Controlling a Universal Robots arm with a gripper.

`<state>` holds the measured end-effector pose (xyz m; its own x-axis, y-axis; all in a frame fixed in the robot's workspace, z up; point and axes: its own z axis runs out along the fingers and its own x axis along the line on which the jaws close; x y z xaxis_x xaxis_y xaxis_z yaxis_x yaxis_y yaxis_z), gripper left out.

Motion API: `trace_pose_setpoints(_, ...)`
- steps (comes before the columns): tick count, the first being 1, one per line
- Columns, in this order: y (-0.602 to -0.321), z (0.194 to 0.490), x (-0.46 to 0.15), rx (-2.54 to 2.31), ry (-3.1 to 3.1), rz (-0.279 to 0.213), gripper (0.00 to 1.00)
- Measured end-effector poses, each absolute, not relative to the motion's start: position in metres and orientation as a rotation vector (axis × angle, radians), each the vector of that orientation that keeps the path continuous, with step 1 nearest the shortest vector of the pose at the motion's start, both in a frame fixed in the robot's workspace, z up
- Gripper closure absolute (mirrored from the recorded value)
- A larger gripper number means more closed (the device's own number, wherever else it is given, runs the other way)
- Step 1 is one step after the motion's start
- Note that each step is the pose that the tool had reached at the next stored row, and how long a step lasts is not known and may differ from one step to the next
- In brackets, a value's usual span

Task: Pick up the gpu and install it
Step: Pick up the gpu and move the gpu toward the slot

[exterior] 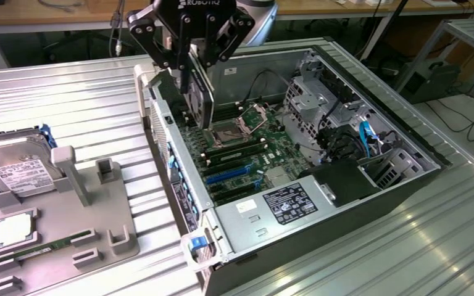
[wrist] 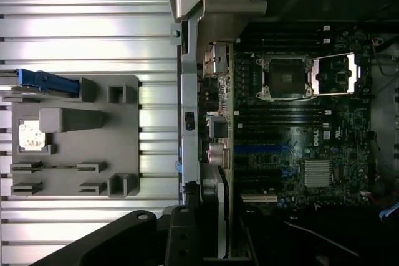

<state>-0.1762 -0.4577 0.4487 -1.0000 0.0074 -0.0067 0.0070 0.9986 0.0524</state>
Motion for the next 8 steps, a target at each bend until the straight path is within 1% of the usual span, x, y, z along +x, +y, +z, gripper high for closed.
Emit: trace_pose_setpoints(8, -0.458, 0.449, -0.163, 0.011, 3.134, 0.082, 0.72)
